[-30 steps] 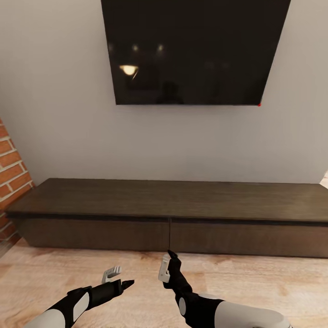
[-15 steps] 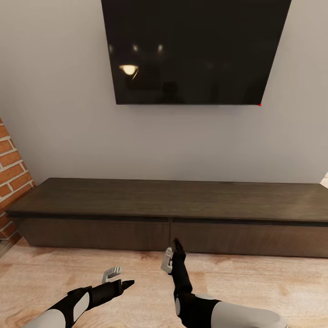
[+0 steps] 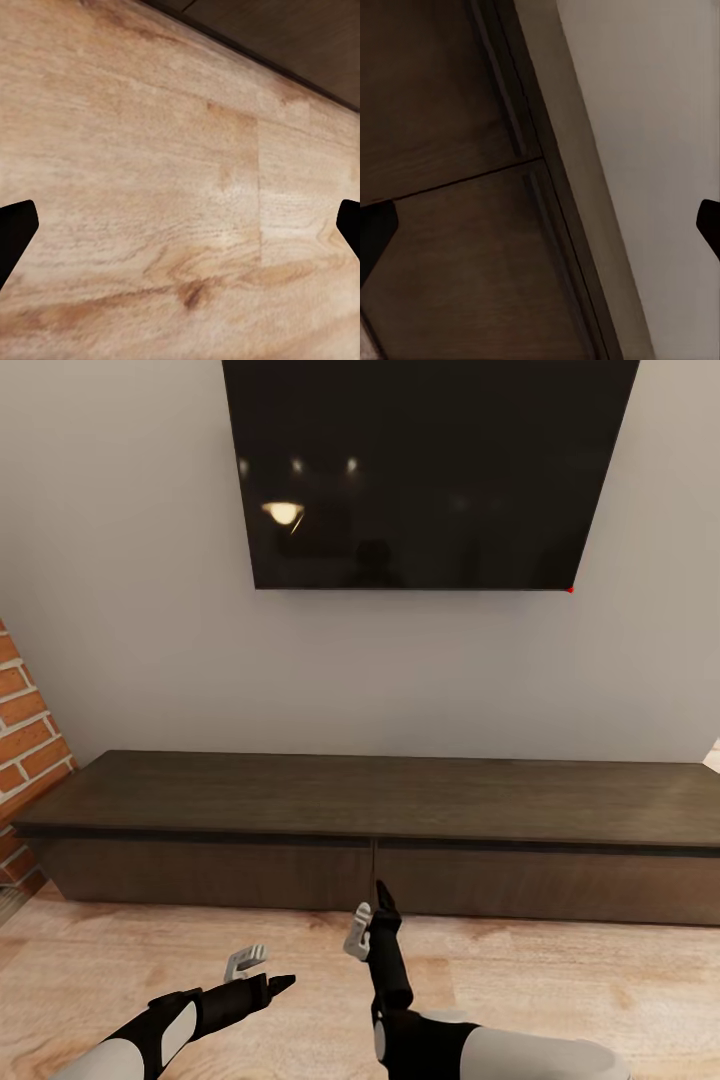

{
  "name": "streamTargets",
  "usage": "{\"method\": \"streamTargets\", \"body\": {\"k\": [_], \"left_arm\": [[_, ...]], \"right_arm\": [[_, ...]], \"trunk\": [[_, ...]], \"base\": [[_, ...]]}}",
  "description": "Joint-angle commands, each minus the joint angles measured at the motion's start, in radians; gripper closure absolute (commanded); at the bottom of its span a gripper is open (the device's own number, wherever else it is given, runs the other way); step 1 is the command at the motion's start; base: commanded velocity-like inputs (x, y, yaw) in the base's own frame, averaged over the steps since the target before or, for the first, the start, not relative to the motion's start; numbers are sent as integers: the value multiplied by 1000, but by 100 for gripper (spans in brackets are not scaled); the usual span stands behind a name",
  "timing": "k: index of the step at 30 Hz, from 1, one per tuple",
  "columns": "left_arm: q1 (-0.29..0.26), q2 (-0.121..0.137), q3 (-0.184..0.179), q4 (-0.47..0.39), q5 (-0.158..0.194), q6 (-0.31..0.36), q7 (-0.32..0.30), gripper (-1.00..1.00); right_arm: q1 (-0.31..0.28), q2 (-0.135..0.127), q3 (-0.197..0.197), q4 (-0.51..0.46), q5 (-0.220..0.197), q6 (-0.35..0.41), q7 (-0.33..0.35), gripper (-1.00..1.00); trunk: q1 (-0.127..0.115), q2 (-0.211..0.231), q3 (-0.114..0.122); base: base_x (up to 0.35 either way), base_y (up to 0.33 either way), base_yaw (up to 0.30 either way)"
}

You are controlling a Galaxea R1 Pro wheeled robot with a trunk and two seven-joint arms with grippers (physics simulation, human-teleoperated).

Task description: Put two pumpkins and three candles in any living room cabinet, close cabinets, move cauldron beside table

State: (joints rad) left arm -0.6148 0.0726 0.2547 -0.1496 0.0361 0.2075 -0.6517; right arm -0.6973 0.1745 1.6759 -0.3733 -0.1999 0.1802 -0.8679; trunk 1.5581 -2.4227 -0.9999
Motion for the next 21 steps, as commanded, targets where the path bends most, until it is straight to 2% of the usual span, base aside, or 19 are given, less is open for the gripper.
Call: {"method": "streamTargets", "body": {"k": [1,14,21], "left_arm": [[0,0,5,-1,4,10,-3,-100],[0,-1,5,-1,4,11,-3,-100],[0,-1,5,-1,4,11,-3,-100]], "right_arm": [[-1,0,8,-6,-7,8,-6,-100],[16,0,8,-65,-10,4,-4,-100],[27,0,8,-69,-10,-2,34,-100]], "trunk": [[0,0,-1],[0,0,-1],[0,0,-1]], "base": [[0,0,0],[0,0,0],[0,0,-16]]}}
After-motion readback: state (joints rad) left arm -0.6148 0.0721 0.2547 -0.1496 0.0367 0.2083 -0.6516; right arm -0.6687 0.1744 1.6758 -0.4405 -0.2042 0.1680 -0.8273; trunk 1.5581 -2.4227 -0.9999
